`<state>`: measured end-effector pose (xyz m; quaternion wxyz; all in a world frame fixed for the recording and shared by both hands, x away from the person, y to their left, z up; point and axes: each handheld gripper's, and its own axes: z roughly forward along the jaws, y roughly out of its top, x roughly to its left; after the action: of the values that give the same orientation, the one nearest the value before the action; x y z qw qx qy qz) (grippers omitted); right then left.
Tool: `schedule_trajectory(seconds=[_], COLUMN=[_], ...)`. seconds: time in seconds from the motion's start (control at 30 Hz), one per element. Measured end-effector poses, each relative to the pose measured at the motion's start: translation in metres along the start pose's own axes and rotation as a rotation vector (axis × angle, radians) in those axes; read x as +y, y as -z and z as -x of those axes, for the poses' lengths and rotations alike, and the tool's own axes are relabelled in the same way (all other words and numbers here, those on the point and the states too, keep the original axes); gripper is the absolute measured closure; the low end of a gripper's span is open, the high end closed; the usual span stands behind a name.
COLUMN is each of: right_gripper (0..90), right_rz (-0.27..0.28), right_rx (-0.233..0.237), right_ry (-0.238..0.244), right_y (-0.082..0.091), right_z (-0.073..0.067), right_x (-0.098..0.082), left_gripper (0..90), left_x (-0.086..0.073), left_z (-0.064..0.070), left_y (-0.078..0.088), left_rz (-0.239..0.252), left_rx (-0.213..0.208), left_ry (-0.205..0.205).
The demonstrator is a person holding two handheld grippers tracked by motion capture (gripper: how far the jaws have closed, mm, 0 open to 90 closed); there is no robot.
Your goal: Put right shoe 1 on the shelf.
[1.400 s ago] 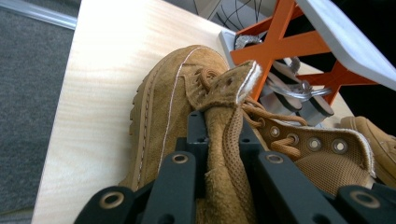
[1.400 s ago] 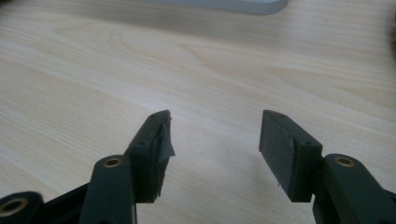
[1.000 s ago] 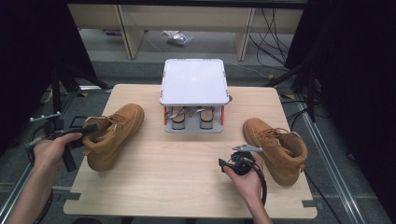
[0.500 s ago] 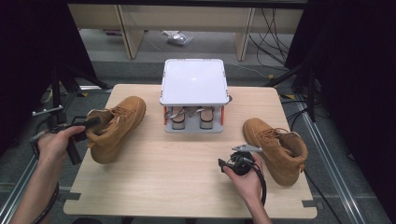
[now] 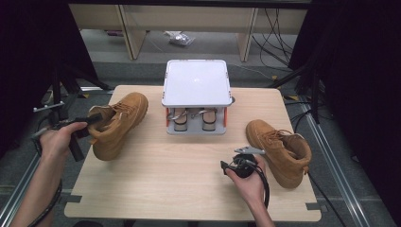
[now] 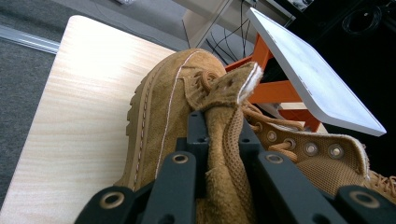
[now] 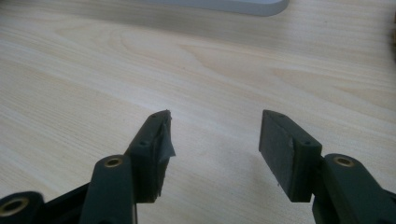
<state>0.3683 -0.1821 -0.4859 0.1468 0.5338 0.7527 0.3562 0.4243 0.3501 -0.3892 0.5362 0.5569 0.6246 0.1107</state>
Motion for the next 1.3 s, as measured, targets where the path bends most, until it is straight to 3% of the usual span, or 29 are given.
schedule_trajectory(seconds=[0.1, 0.4, 0.5, 1.03, 1.07, 1.3], right_gripper=[44.9, 44.9, 44.8, 44.8, 44.9, 44.8], right_rz=[0.008, 0.018, 0.01, 0.032, 0.023, 0.034], right_rx=[-0.003, 0.017, -0.003, 0.026, 0.009, 0.005], right_ry=[0.015, 0.002, 0.011, 0.004, 0.006, -0.006], right_y=[-0.002, -0.002, 0.0, 0.001, 0.003, 0.006], right_z=[0.001, 0.0, 0.001, 0.005, 0.004, 0.006], right_x=[0.0, -0.001, 0.0, -0.001, -0.001, -0.001], left_gripper=[81.6, 81.7, 81.6, 81.6, 81.6, 81.6], left_x=[0.001, 0.008, 0.011, 0.025, 0.026, 0.035], left_z=[0.0, 0.004, 0.005, 0.014, 0.015, 0.021], left_y=[-0.001, -0.002, -0.003, -0.015, -0.016, -0.022], left_rz=[-0.002, 0.01, 0.016, 0.038, 0.039, 0.048], left_rx=[0.0, -0.009, -0.011, -0.032, -0.032, -0.048], left_ry=[-0.001, -0.004, -0.002, 0.004, 0.01, 0.018])
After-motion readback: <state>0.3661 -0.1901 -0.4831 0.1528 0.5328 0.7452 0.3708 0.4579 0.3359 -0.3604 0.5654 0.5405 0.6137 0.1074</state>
